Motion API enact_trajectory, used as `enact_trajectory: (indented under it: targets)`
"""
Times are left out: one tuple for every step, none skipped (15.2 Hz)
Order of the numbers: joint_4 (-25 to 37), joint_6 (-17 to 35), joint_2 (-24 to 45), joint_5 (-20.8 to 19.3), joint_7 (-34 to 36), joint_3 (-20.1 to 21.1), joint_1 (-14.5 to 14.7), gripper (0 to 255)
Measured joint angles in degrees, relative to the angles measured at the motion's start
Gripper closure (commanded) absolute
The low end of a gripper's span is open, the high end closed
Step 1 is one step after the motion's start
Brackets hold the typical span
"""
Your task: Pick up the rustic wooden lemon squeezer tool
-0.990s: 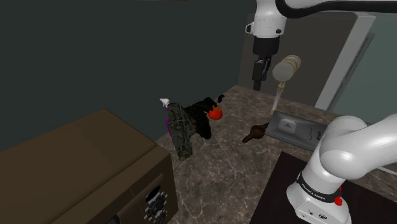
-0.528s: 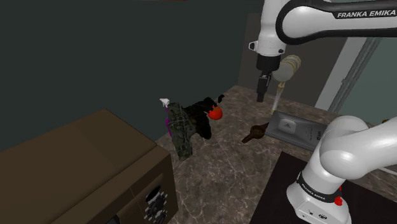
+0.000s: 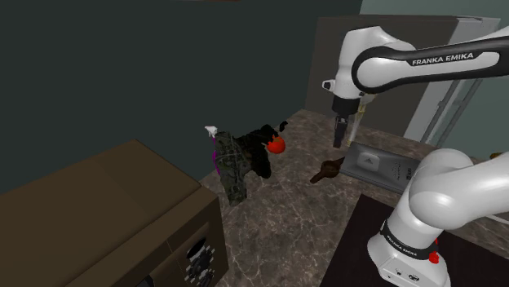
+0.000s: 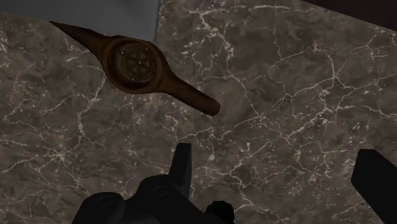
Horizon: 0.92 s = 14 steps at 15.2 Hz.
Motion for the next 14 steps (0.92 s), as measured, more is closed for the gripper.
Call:
enact_trajectory:
  targets:
    - [-1.4,2.0,0.4,-1.1,-1.7,-1.6,-0.6,0]
    - [-2.6,4.1,1.2,-2.1,-3.3,-2.9,-1.0,0]
    - [-4.2,6.0,1.3,-2.7,-4.4,-3.8,-1.2,0]
    - [-5.2,8.0,2.1,-3.8,-6.1,-5.4,-1.8,0]
    - [-6.3,10.1,3.1,-4.4,-7.2,-6.4,-1.9,0]
    - [-6.6,12.5,5.0,-5.4,-9.0,-8.1,-2.3,0]
    - [-7.8,14.1,5.2,-6.0,-10.1,-8.9,-2.5,0]
    - [-7.5,16.7,7.9,-6.7,-11.6,-10.5,-2.5,0]
    - [-8.6,19.5,9.6,-7.6,-13.2,-12.0,-2.9,0]
    - [-9.1,21.9,11.3,-8.2,-14.7,-13.3,-3.0,0]
    - [-9.3,24.8,13.9,-8.8,-16.2,-14.9,-2.9,0]
    - [-9.8,28.0,16.5,-9.2,-17.8,-16.5,-2.8,0]
    - [-9.5,30.4,19.0,-9.4,-19.6,-18.0,-2.6,0]
    - [-9.6,32.9,21.2,-9.7,-21.5,-19.7,-2.5,0]
